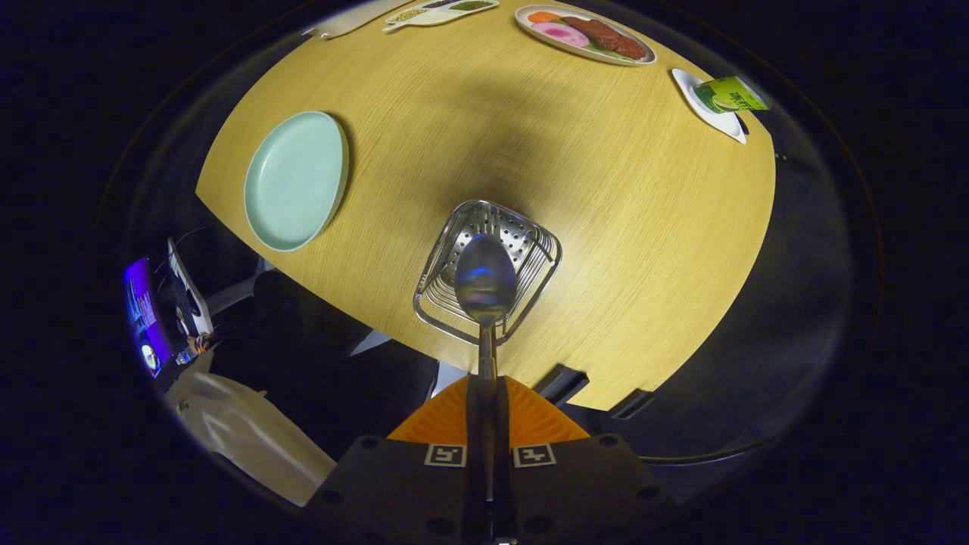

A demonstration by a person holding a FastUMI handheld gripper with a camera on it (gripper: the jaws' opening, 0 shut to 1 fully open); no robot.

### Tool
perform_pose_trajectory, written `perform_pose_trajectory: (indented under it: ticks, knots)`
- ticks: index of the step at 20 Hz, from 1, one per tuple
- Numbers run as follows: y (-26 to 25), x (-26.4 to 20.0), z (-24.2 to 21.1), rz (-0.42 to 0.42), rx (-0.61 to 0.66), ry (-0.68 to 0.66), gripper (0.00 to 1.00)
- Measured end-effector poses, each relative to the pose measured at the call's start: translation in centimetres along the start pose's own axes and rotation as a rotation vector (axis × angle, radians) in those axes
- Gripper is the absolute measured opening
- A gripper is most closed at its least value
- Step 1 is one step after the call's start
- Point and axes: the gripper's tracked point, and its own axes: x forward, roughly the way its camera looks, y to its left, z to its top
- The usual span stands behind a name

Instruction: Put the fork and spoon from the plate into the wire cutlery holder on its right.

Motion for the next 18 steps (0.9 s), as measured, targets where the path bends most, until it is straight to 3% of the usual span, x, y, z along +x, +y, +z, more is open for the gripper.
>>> perform_pose_trajectory:
  ticks: [5, 7, 8, 12, 14, 18]
  knots:
    - [0.3, 0.6, 1.6, 0.004, 0.017, 0.043, 0.08]
    - [0.4, 0.9, 1.7, 0.015, 0.012, 0.037, 0.17]
    - [0.4, 0.4, 1.7, 0.018, 0.014, 0.03, 0.37]
    - [0.2, -0.5, 1.7, 0.048, 0.047, -0.038, 0.83]
    - [0.2, -1.0, 1.5, 0.075, 0.091, -0.083, 1.0]
    - [0.0, -3.3, 1.1, 0.115, 0.151, -0.191, 1.0]
